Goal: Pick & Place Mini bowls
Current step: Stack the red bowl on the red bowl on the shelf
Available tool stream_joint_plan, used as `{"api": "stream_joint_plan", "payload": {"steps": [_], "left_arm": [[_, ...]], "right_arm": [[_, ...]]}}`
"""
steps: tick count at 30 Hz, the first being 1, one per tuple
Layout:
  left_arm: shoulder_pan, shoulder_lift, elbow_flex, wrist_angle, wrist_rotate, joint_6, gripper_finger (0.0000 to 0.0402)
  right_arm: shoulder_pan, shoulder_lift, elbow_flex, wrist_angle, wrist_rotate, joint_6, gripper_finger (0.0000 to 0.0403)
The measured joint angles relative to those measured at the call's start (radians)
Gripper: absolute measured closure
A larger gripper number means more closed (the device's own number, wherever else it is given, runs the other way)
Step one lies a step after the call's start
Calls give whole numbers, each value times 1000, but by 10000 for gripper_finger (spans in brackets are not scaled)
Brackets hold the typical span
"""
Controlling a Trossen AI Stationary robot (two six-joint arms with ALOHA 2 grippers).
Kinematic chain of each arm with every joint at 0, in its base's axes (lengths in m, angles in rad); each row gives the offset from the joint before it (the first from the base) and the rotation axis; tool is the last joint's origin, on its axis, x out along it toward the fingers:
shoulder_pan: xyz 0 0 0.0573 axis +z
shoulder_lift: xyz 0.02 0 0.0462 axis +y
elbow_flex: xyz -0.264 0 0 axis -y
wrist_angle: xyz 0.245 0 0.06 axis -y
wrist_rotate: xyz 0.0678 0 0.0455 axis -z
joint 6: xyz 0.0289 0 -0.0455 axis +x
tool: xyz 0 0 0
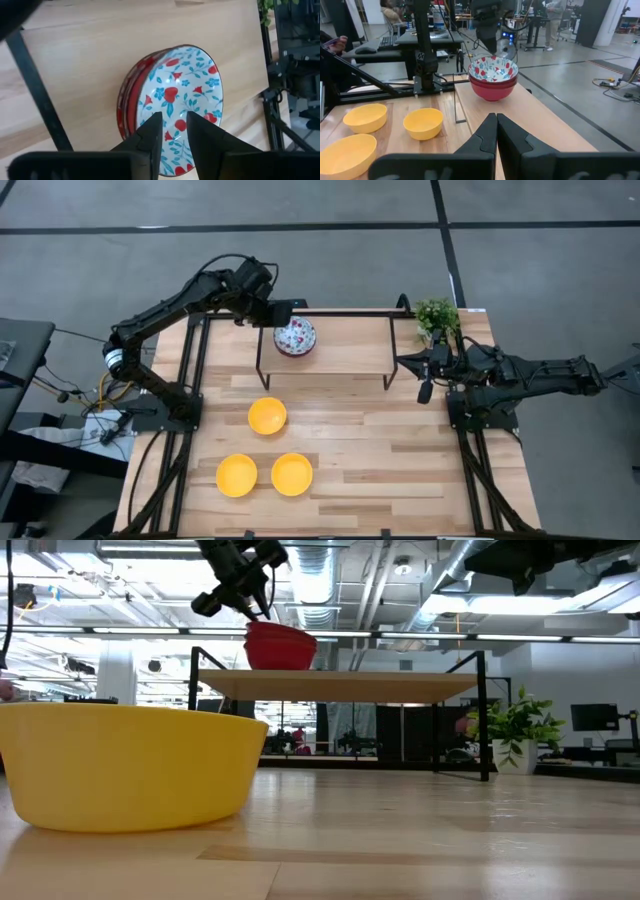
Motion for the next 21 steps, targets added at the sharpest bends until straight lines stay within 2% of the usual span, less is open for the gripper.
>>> {"api": "stream_joint_plan", "payload": {"steps": [21], "left_arm": [[0, 4, -75, 29, -16, 4, 316]], "right_arm": [[0, 0, 0, 5, 4, -8, 401]]}}
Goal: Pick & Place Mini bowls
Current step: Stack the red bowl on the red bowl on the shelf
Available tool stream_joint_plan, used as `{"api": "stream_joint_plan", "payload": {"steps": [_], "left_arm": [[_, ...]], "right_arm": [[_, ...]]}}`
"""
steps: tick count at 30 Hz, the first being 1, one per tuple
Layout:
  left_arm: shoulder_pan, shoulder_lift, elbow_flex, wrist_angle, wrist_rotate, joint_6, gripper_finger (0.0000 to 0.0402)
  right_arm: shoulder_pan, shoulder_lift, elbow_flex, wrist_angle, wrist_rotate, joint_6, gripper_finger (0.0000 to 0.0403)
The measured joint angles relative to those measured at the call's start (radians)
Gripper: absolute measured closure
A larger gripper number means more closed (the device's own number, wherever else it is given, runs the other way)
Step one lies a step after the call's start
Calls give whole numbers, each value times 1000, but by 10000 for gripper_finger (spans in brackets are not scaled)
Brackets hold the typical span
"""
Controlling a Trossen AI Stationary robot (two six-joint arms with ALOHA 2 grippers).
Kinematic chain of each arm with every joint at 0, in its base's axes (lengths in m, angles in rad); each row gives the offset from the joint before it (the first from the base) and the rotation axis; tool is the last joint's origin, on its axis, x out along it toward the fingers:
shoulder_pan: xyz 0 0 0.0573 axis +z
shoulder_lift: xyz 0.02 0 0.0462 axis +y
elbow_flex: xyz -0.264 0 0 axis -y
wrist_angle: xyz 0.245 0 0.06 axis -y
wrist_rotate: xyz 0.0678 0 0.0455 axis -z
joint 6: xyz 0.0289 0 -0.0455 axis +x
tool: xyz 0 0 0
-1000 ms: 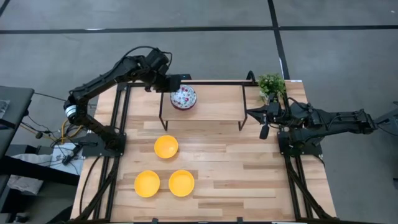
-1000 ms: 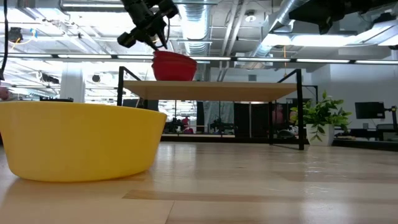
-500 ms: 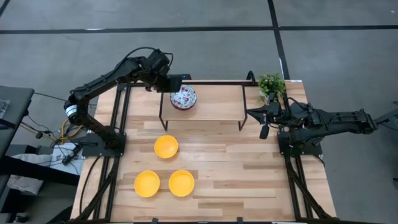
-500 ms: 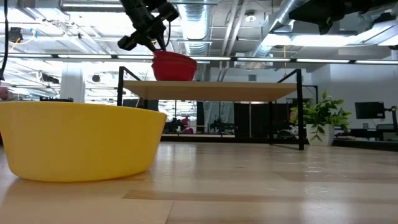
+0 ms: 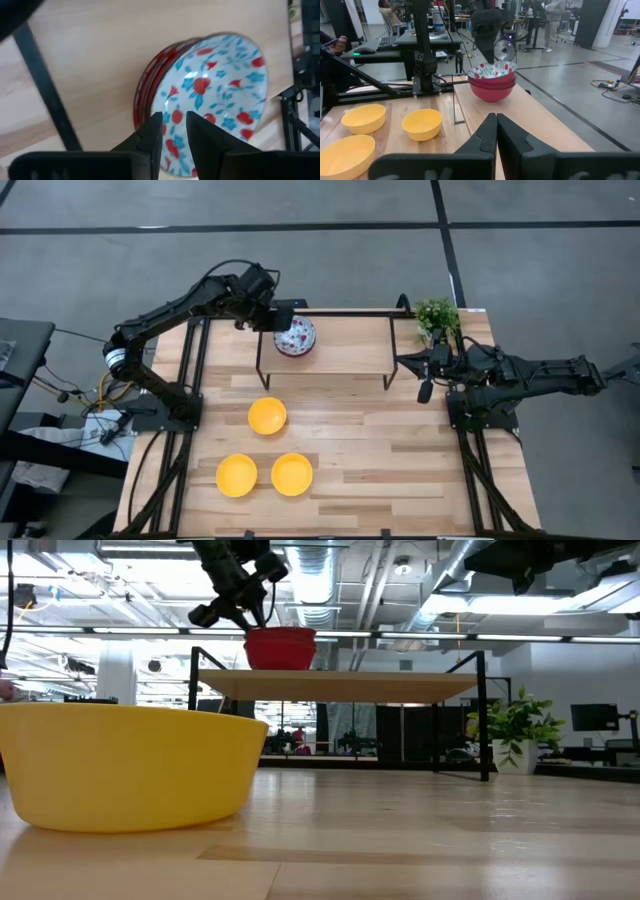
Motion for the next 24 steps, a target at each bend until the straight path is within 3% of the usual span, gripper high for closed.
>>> {"api": "stream_joint_plan", "payload": {"steps": [12, 18, 24], "left_arm": [[-21, -125, 2, 183, -8, -38, 316], [-75, -21, 2, 365, 20, -34, 316], [-79, 93, 1, 384, 89, -34, 316]], "right_arm": [[0, 0, 0, 11, 6, -13, 401], [0, 0, 0, 15, 28, -19, 401], [0, 0, 0, 15, 27, -19, 401]]}}
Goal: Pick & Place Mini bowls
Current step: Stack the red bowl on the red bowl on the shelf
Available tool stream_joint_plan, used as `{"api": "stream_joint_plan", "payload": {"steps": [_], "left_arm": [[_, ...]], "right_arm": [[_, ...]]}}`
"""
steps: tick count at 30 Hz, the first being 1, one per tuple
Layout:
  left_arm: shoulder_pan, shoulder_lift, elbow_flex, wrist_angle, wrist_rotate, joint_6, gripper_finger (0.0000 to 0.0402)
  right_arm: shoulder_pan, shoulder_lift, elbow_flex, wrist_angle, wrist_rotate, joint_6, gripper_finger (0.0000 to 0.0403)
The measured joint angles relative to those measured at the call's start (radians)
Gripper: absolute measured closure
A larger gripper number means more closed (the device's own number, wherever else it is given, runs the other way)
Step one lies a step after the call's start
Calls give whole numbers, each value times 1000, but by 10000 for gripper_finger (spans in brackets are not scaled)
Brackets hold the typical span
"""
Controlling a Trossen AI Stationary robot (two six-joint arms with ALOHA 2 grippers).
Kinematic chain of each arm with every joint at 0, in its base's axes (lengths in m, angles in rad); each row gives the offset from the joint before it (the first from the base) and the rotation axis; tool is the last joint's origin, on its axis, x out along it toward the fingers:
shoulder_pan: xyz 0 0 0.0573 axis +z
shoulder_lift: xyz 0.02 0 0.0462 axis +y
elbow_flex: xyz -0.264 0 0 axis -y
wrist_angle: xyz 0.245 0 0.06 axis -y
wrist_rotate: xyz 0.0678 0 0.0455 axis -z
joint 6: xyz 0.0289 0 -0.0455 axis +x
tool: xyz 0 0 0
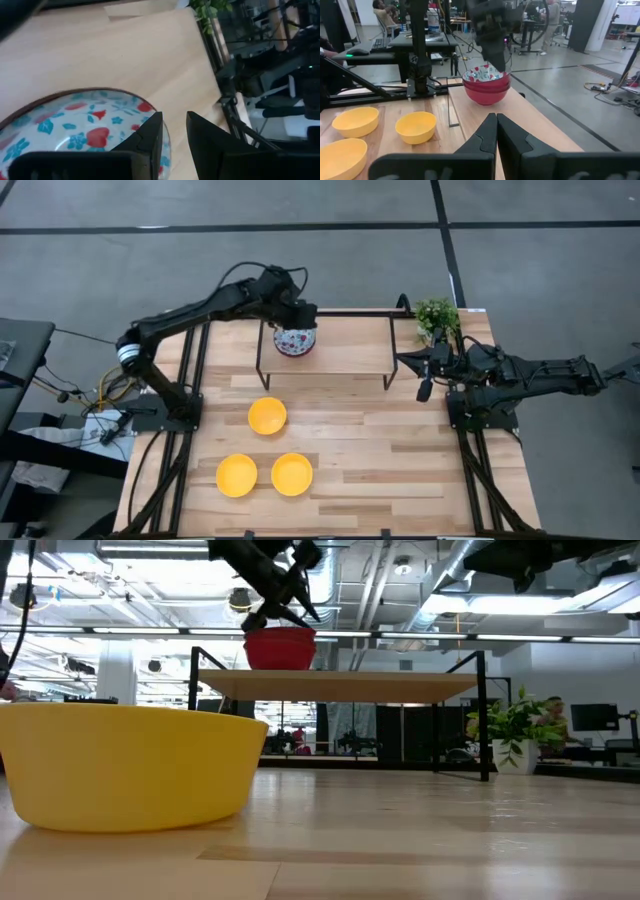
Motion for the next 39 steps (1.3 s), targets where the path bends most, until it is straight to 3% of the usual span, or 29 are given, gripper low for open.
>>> {"api": "stream_joint_plan", "payload": {"steps": [39], "left_arm": [[-3, 24, 0, -29, -21, 5, 316]], "right_arm": [[0, 0, 0, 0, 25, -8, 401]]}}
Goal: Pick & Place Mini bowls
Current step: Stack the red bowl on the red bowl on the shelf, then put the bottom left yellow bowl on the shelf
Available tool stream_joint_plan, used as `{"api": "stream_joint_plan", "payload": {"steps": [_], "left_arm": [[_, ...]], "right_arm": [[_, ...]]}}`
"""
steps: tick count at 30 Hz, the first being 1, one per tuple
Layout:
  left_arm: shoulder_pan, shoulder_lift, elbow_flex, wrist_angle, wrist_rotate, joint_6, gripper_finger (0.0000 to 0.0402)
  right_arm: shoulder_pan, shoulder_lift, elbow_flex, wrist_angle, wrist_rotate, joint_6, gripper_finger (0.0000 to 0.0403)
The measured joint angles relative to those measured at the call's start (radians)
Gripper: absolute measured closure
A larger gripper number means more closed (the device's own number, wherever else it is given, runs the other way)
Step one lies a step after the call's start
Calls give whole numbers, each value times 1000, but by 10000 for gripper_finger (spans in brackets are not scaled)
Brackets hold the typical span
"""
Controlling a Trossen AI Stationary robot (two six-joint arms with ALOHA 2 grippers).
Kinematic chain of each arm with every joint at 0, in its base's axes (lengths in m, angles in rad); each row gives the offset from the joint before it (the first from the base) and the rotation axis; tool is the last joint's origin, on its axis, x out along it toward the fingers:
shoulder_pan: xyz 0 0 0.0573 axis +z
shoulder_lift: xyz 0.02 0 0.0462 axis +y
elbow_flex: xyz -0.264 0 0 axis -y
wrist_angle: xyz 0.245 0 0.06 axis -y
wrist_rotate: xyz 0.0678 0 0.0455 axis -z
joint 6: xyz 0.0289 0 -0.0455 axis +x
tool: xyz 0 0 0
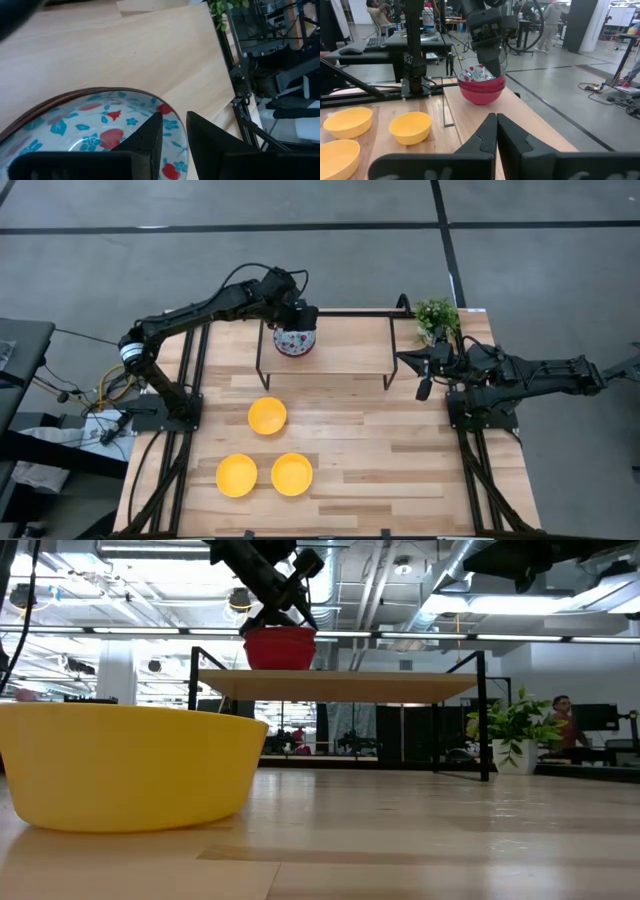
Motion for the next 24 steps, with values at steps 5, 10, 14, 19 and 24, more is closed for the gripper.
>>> {"api": "stream_joint_plan", "payload": {"steps": [5, 10, 14, 19, 24], "left_arm": [[0, 3, 0, -14, 0, 0, 316], [0, 11, 0, -27, -1, 0, 316], [0, 6, 0, -25, 0, 0, 316], [0, -31, 49, -19, -5, 2, 316], [-9, -151, 64, -55, -39, 4, 316]], "right_arm": [[0, 0, 0, 0, 0, 0, 401], [0, 0, 0, 0, 0, 0, 401], [0, 0, 0, 0, 0, 0, 401], [0, 0, 0, 0, 0, 0, 401], [0, 0, 0, 0, 0, 0, 401]]}}
